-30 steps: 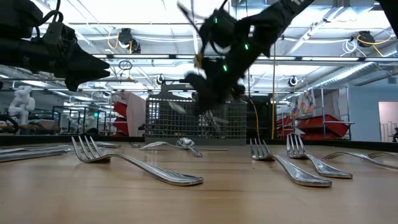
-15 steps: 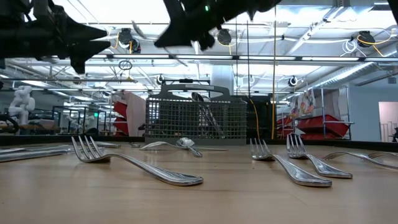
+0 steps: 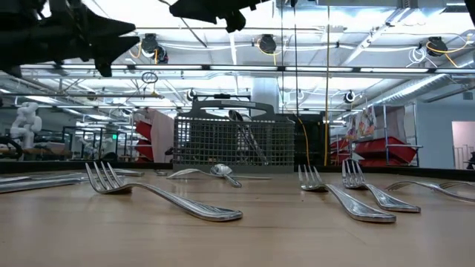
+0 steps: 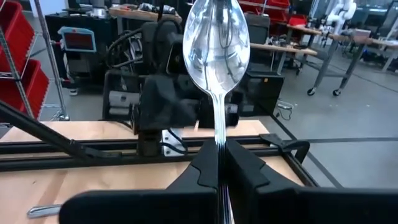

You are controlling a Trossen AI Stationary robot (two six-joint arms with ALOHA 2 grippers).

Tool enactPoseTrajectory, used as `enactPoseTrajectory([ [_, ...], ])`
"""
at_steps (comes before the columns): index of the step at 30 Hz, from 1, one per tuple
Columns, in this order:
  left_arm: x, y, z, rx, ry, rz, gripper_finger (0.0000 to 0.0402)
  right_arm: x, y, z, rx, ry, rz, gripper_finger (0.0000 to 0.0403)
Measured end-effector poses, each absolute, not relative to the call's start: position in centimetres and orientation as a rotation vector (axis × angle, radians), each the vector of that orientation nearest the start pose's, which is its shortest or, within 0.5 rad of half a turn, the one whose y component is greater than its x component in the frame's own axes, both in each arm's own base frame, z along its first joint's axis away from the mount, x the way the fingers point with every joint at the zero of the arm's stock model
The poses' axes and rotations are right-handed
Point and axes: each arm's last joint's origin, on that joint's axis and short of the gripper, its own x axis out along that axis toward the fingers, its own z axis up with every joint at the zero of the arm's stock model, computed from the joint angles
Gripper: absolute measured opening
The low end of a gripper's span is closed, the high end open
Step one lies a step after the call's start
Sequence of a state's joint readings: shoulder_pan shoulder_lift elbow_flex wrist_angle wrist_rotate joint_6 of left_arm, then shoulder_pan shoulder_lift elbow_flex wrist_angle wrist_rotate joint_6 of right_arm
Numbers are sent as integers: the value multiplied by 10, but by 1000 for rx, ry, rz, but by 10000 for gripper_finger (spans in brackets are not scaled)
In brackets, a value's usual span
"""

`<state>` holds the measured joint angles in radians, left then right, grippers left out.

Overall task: Sort silverware
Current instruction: Put the silver spoon into the gray utensil holder

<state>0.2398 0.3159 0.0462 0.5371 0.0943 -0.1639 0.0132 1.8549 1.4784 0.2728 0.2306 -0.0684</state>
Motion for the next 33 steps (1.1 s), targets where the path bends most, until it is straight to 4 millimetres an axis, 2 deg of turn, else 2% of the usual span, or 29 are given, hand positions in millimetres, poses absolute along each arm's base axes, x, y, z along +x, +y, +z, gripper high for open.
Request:
enactPoseTrajectory([
  [10, 141, 22, 224, 18, -230, 59, 164, 439, -1, 313, -84, 106, -212, 0],
  [19, 169, 23, 244, 14, -186, 30, 164, 439, 0, 312, -87, 119, -185, 0],
  [28, 168, 20, 262, 37, -319, -49, 164, 439, 2, 310, -102, 135, -177, 0],
  [33, 172, 21, 259, 7, -298, -55, 164, 439, 1, 312, -104, 119, -183, 0],
])
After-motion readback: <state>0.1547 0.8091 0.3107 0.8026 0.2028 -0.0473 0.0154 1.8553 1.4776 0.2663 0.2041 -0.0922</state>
